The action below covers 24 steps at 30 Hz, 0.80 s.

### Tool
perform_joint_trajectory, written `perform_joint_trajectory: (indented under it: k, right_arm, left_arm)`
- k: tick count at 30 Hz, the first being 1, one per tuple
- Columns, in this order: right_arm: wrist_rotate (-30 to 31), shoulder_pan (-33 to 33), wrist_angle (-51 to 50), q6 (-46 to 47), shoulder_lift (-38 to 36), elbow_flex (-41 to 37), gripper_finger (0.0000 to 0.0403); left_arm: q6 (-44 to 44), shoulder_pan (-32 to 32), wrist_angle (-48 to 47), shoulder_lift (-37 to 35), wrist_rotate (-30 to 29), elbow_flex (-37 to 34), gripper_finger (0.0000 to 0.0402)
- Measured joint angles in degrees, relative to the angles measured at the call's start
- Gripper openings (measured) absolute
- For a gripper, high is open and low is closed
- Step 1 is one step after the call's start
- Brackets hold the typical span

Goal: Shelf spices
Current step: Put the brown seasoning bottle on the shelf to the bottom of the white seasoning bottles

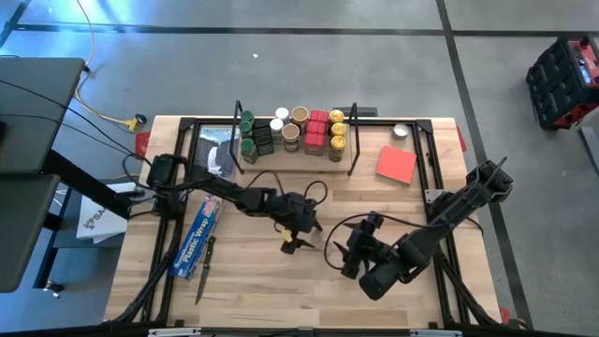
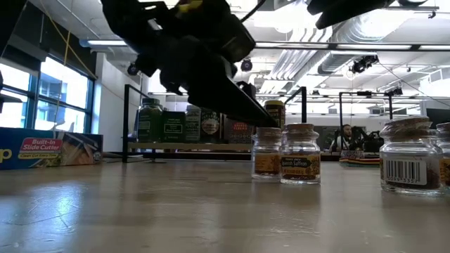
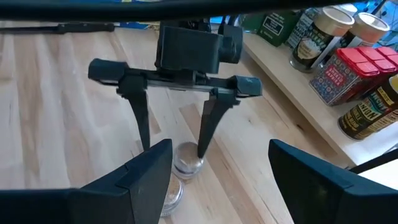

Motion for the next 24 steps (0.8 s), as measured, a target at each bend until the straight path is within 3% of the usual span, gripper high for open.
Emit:
perform_joint_trajectory:
  k: [21,24]
  right_arm:
    - [1.04,0.40,-1.36,1.36,-0.02,0.02,0.0261]
    - [1.03,0.40,-1.33,1.38,-0.02,0.02,0.0261]
  left_arm:
    - [5.10,0.32,4.36,0.38,-6.76,0.26,0.0289]
    - [5.45,1.05,4.87,0.53,-5.62,0.26,0.0289]
